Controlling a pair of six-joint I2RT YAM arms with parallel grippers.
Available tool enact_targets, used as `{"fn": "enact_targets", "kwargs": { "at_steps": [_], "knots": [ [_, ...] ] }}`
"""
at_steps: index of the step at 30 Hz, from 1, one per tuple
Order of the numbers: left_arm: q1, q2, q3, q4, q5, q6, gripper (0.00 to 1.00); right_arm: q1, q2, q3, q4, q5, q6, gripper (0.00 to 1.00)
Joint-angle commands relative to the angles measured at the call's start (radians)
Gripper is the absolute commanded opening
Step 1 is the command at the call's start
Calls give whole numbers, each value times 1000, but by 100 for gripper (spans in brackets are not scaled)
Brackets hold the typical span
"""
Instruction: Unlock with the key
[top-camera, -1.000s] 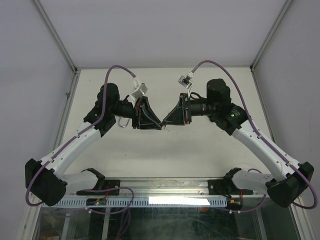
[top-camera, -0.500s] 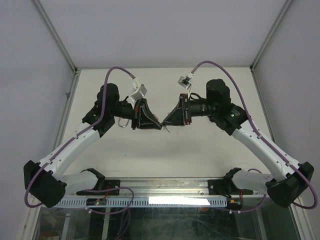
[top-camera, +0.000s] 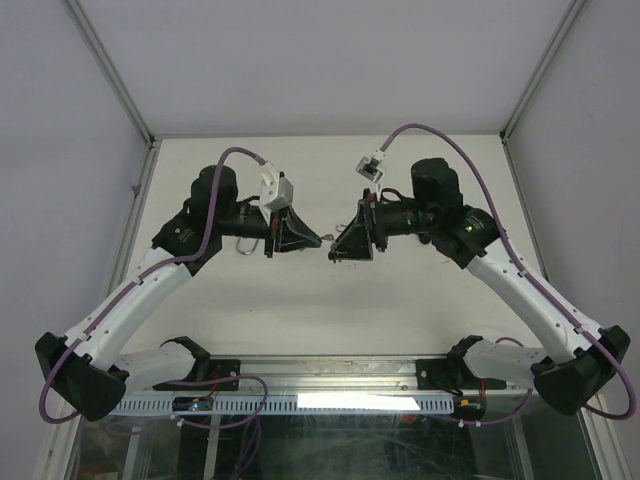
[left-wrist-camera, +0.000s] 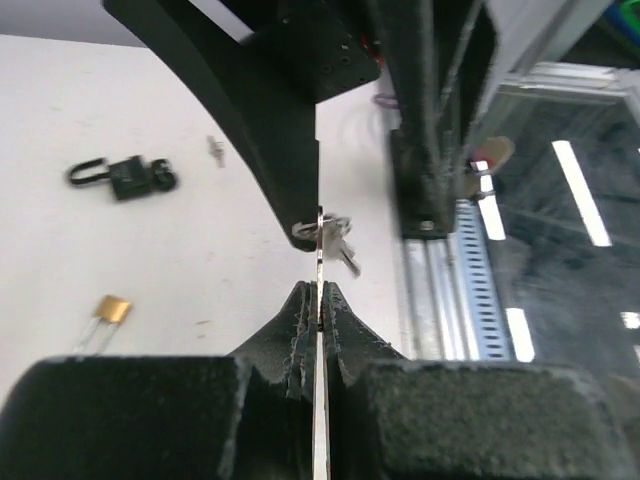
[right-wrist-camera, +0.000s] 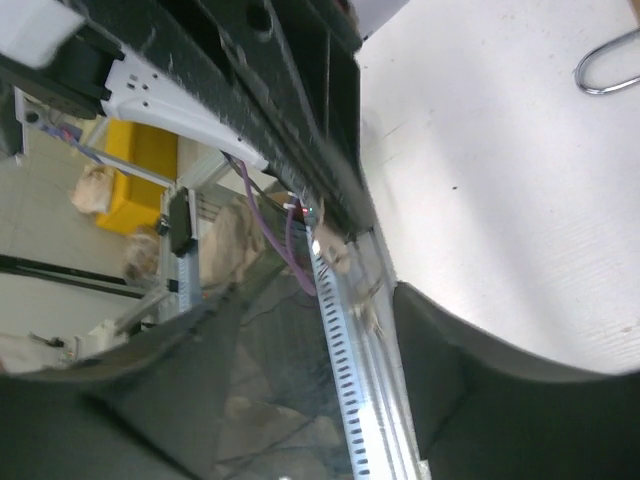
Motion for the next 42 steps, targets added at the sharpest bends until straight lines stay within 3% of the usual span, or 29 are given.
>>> {"fn": "enact_targets", "kwargs": {
  "at_steps": [1,2,3,8,12,16,18,26,28,34,40,42],
  "knots": [
    [-15,-75,51,4,-177,259,0,-4,-33,29,-33,15,-13,79],
    [-26,-88,47,5,-203,306,0,-6,-38,24,-25,33,-4,93],
    [-39,-100,41,6,-231,365,0,-9,-45,21,-17,48,7,99],
    [-133,-199,-55,28,-407,807,0,-65,-77,29,85,58,95,100],
    [-161,-272,-169,181,-514,1209,0,-127,-35,54,167,81,280,100],
    [-164,-333,-324,375,-542,1556,0,-131,21,92,178,115,419,85],
    [-165,-341,-367,442,-547,1652,0,-115,38,103,160,157,456,76],
    [-176,-328,-411,564,-522,1729,0,-9,149,117,286,109,486,64],
    [-177,-334,-412,545,-499,1746,0,-6,179,154,238,110,430,68],
    [-176,-361,-428,468,-437,1804,0,-30,182,212,180,144,307,98],
    [-176,-389,-451,406,-393,1863,0,-49,178,232,277,19,276,99],
    [-176,-381,-446,406,-397,1868,0,-45,194,217,340,-36,319,91]
  ]
}}
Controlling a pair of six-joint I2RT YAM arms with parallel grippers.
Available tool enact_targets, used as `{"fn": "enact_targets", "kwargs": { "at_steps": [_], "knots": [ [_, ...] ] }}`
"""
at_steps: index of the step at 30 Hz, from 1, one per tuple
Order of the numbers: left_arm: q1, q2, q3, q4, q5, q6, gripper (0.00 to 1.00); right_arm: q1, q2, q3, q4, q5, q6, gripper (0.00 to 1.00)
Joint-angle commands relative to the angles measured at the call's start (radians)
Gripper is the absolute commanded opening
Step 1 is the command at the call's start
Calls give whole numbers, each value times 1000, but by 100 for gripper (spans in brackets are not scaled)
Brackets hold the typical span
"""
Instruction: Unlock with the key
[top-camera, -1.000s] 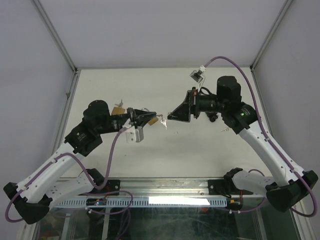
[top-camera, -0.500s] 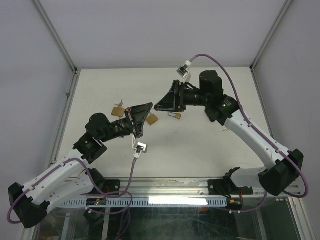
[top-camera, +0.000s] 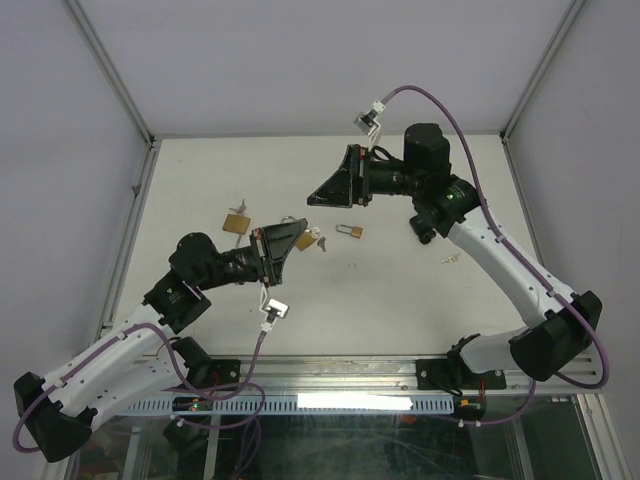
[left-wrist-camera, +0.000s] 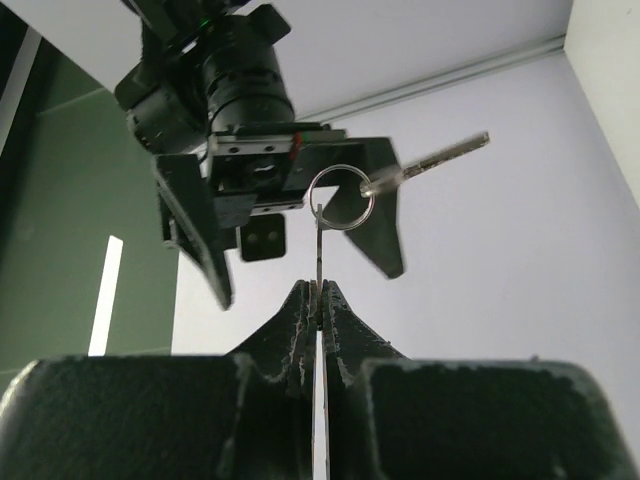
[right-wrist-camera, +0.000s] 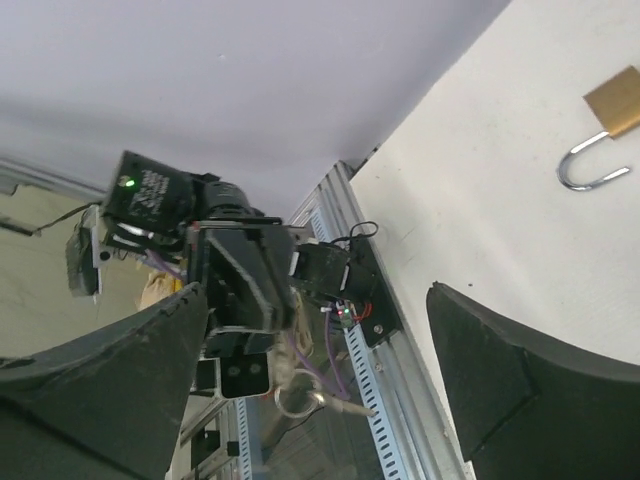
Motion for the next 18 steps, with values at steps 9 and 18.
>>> {"fn": "enact_targets", "kwargs": {
  "at_steps": [9,18],
  "knots": [
    [-6,6,2,0,22,60,0,41,-25,-23,56,-122,3,46],
    [-6,19,12,2,21,55,0,51,-72,-128,101,-109,76,48]
  ]
}}
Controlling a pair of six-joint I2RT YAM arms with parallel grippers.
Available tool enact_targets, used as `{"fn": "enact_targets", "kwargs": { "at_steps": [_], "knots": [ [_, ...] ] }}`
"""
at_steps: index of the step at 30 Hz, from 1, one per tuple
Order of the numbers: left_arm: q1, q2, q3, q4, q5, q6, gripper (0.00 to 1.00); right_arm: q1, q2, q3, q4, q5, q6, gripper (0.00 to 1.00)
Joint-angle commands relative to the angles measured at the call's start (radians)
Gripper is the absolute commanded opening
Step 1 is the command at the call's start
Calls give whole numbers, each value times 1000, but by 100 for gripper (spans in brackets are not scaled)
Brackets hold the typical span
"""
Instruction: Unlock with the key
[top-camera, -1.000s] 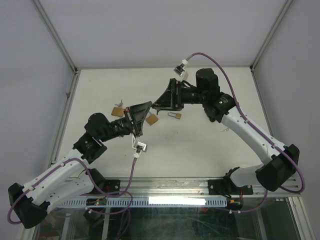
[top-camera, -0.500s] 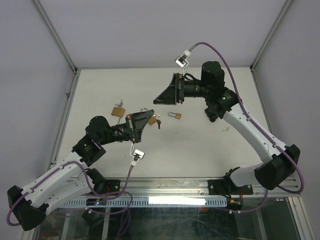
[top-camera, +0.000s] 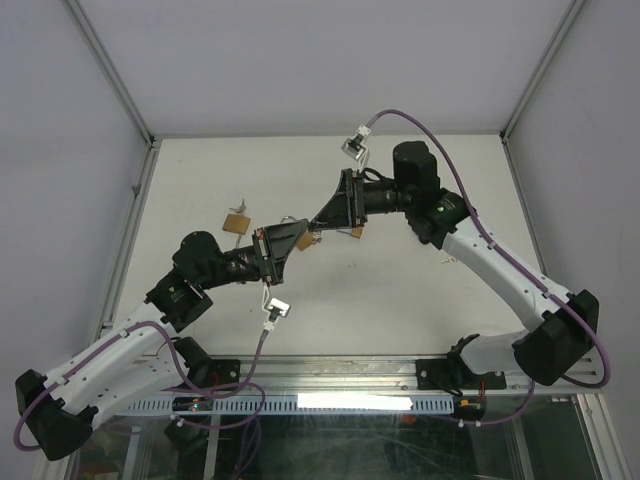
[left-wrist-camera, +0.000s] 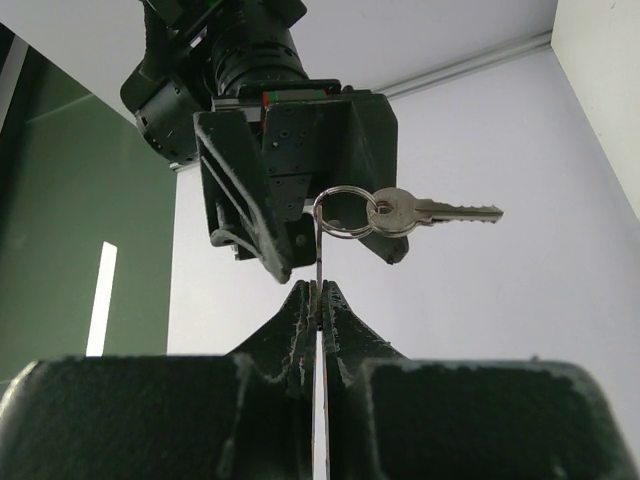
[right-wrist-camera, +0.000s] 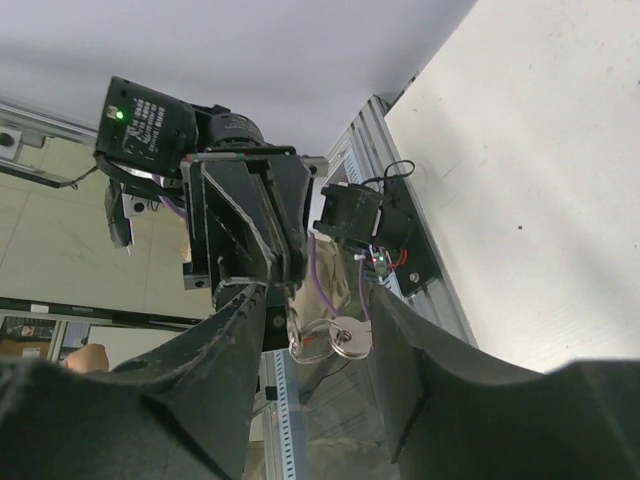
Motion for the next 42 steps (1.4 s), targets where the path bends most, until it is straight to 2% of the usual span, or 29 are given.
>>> {"fn": "enact_targets", "kwargs": {
  "at_steps": [1,4,8,12,19,21,24,27,28,41,42],
  "knots": [
    [-6,5,16,24,24,21,0,13,-58,-33,72,-7,44,44],
    [-5,6,16,25,20,19,0,18,-44,-34,95,-45,72,43],
    [-5,6,18,20,25,15,0,23,-32,-34,80,-61,70,31],
    [-6,7,22,12,19,14,0,25,-41,-48,126,-80,97,29],
    [-5,8,24,4,14,7,0,24,-43,-65,137,-101,117,38],
    [-5,8,25,3,14,6,0,24,-46,-65,130,-98,113,33],
    [-6,8,25,4,14,5,0,25,-47,-66,125,-92,108,20],
    [-6,6,24,3,16,3,0,24,-43,-64,118,-83,105,2],
    [-5,6,24,3,15,4,0,24,-42,-62,112,-81,102,0],
    [-5,17,19,3,-14,1,0,25,-63,-33,28,-71,33,0],
    [-6,23,20,3,-27,-1,7,24,-67,-32,15,-65,22,0]
  ]
}}
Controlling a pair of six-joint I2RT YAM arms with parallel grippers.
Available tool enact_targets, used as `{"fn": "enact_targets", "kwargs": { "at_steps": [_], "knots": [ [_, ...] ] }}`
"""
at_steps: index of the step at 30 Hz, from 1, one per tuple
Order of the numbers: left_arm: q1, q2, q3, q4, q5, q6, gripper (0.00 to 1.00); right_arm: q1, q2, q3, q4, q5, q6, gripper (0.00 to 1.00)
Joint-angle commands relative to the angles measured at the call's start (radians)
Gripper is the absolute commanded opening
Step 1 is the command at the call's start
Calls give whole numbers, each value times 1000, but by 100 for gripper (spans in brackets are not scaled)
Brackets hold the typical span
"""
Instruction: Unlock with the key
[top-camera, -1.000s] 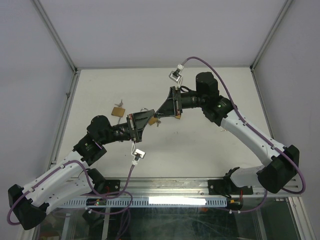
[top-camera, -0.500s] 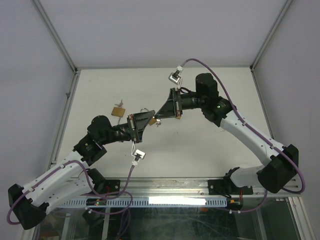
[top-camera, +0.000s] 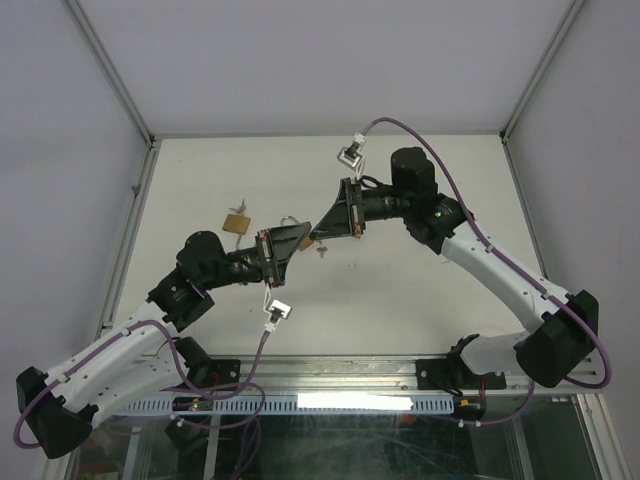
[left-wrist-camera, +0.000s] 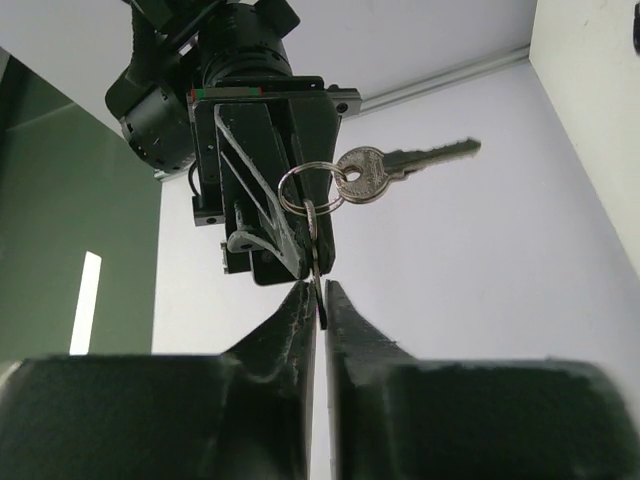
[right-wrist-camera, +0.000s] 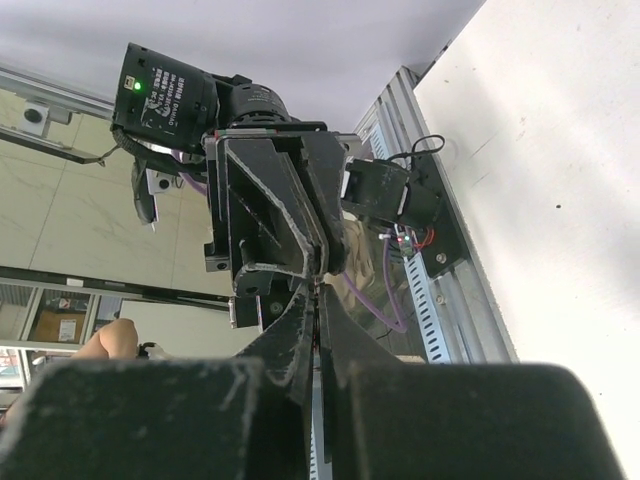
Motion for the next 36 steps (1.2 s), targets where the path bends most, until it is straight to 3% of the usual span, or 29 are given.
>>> {"fn": "enact_targets", "kwargs": {
  "at_steps": [1,2,3,6,8,11,15,19,23,24,26,27,30,33,36],
  "knots": [
    [-4,20,19,27,-45,-11,31,5,-52,41,-55,6,-61,0],
    [-6,24,18,34,-60,-31,51,5,-59,44,-74,19,-78,0],
    [-5,24,16,39,-75,-57,66,4,-64,49,-104,32,-103,0],
    [-4,19,22,-16,-126,-144,98,-15,-85,72,-231,66,-200,0],
    [-5,20,48,-114,-153,-227,99,-34,-98,88,-301,67,-257,0],
    [-4,58,149,-329,-152,-491,99,-55,-108,128,-436,101,-380,0],
    [-3,218,361,-657,-54,-813,99,-55,-112,170,-588,192,-546,0],
    [68,381,484,-931,129,-862,99,-55,-123,184,-666,232,-652,0],
    [198,427,560,-884,387,-918,98,-56,-138,176,-659,233,-673,0],
    [197,432,577,-834,431,-1006,93,-55,-139,175,-647,224,-674,0],
    [197,468,625,-731,520,-1245,72,-54,-147,171,-617,203,-675,0],
    [197,491,657,-724,592,-1339,70,-52,-151,172,-603,196,-675,0],
    [195,536,697,-725,797,-1491,79,-49,-164,184,-581,190,-674,0],
    [154,515,668,-653,773,-1532,78,-41,-164,186,-559,190,-661,0],
    [113,485,616,-448,673,-1732,70,-28,-155,189,-516,192,-644,0]
  ]
}}
